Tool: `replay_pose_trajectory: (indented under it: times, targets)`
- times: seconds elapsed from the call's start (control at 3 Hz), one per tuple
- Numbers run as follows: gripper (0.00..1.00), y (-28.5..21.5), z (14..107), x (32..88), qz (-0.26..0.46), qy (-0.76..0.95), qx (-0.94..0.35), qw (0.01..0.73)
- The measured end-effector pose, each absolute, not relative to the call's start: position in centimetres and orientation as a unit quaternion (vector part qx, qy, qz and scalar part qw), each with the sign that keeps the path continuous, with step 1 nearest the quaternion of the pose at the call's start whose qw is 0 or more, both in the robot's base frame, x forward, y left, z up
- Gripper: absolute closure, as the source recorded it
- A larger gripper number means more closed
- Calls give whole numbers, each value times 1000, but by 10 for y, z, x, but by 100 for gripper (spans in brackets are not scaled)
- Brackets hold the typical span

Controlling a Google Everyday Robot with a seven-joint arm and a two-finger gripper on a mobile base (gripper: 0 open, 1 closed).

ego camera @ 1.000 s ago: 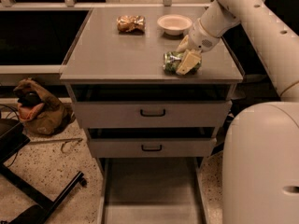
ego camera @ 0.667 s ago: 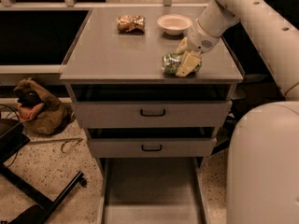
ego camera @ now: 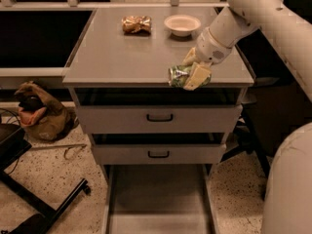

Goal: Place green can into bottom drawer

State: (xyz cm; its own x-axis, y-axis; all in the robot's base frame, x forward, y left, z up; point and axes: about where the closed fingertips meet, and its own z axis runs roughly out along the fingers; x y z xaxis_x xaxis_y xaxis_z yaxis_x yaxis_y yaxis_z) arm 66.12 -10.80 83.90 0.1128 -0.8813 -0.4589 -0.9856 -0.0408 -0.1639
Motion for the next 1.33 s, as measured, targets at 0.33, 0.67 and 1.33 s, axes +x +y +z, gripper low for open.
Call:
replay_pose_trajectory:
  times: [0.33,0.67,1.33]
  targets:
    - [100,-111,863,640,113,657,-695,267]
    - [100,-119,872,612,80,675,-665,309]
    - [100,-93,797,563,118,679,-648,326]
